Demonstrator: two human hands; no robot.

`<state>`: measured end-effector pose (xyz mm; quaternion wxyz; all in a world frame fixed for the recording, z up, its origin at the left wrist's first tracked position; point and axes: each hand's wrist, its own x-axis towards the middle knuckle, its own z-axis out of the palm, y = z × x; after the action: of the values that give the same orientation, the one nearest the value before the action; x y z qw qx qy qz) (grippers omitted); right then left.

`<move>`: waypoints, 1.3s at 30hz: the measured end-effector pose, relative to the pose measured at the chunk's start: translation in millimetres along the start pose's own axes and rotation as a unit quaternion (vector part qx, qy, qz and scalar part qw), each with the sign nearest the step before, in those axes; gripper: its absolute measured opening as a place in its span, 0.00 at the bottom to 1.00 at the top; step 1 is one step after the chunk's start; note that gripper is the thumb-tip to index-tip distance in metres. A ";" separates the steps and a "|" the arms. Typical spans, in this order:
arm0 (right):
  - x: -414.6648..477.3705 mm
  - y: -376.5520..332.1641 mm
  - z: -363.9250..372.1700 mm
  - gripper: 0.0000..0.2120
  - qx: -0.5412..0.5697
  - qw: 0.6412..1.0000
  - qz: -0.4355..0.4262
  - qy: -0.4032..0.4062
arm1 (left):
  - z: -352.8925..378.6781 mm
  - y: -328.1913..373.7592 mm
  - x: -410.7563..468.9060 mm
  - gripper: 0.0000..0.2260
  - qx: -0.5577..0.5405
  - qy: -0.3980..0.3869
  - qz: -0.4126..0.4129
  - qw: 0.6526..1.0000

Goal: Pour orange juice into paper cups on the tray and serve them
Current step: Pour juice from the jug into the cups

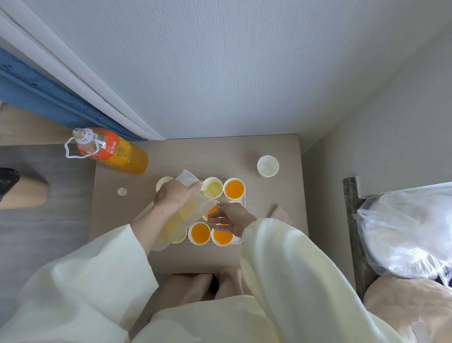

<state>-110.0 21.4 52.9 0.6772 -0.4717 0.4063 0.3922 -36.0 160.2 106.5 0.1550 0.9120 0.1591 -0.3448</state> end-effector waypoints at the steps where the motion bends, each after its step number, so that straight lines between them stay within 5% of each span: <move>1: 0.3 0.3 0.2 0.09 0.000 1.000 0.001 0.000 | 0.3 -0.3 0.2 0.28 0.000 0.000 0.001 1.000; 39: 0.3 0.7 3.8 0.07 0.014 1.000 0.005 0.002 | -1.1 -3.0 -0.2 0.28 0.014 0.011 0.007 1.000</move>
<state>-109.8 25.3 53.3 0.6811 -0.4606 0.4157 0.3887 -36.7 163.4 106.8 0.1428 0.9189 0.1500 -0.3358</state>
